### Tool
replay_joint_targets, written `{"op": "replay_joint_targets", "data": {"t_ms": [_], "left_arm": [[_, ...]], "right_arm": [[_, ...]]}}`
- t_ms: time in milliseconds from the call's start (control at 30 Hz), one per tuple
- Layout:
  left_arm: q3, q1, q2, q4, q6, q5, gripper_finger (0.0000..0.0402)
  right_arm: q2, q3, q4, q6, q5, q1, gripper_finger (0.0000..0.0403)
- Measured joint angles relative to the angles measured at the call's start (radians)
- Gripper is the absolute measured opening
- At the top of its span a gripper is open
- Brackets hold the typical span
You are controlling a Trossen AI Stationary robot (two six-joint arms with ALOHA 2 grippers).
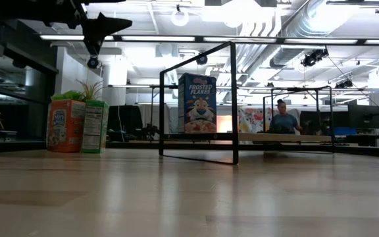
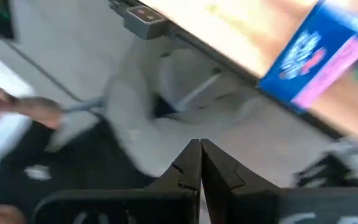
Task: Stack cereal on shelf
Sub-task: Put the blue cereal box aligned with the other blue cereal box on the shelf
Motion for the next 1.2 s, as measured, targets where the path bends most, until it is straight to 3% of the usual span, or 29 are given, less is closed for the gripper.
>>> {"op": "replay_joint_targets", "data": {"t_ms": [200, 300, 433, 533, 733, 867, 1200], "left_arm": [[0.000, -0.010, 0.000, 0.000, 0.031, -0.001, 0.0220], [0.000, -0.010, 0.000, 0.002, 0.030, -0.001, 0.0220], [0.000, -0.010, 0.000, 0.002, 0.030, -0.001, 0.0220], [0.000, -0.010, 0.000, 0.002, 0.030, -0.001, 0.0220], [0.000, -0.010, 0.000, 0.002, 0.029, -0.001, 0.0220], [0.000, -0.010, 0.000, 0.001, 0.029, -0.001, 0.0220], [0.000, -0.010, 0.000, -0.001, 0.028, 0.005, 0.0220]], "right_arm": [[0.157, 0.286, -0.438, -0.251, 0.002, -0.016, 0.0000], [0.218, 0.375, -0.494, -0.450, 0.004, -0.028, 0.0000], [0.270, 0.412, -0.485, -0.568, 0.052, -0.035, 0.0000], [0.277, 0.401, -0.492, -0.552, 0.045, -0.054, 0.0000], [0.278, 0.383, -0.590, -0.299, 0.005, -0.081, 0.0016], [0.278, 0.383, -0.627, -0.143, -0.015, -0.080, 0.0075], [0.278, 0.382, -0.618, 0.059, -0.054, -0.077, 0.0283]]}}
